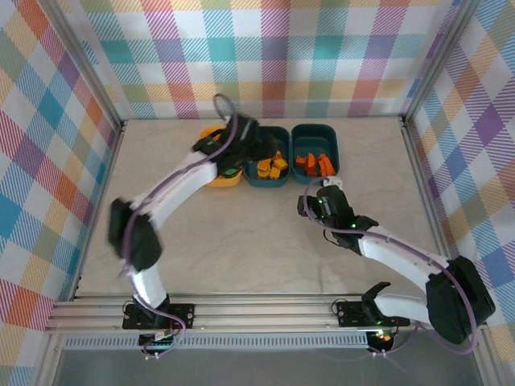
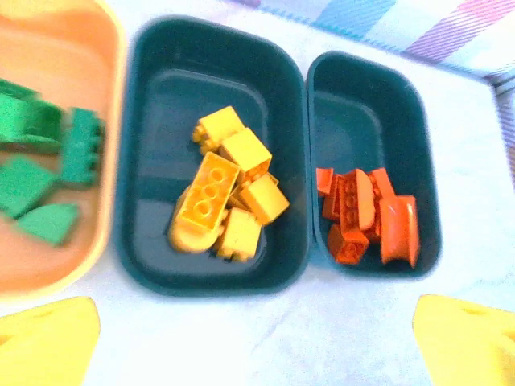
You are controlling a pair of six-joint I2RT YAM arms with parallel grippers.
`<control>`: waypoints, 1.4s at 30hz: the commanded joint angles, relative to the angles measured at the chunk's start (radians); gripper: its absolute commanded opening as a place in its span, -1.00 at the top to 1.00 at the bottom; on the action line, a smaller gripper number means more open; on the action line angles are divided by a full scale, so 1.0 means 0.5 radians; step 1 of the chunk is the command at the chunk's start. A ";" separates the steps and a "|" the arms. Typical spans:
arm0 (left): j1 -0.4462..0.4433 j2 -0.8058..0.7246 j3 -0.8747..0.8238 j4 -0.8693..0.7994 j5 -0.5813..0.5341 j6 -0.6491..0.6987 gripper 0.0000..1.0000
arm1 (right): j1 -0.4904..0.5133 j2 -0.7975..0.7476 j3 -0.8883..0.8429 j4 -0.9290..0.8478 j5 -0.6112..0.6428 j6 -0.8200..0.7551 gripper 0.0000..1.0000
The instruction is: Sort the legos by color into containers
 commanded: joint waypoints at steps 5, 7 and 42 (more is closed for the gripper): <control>-0.128 -1.440 -1.270 0.401 -0.673 -0.088 -1.00 | 0.040 -0.317 -0.055 0.572 -0.013 -0.080 -0.99; -0.129 -1.605 -1.458 0.339 -0.933 -0.231 -1.00 | 0.043 -0.166 0.062 0.602 -0.193 -0.411 -0.99; 1.064 -0.225 -2.376 2.753 -0.223 1.079 -1.00 | -0.918 0.681 -0.637 2.174 -0.292 -1.068 -0.99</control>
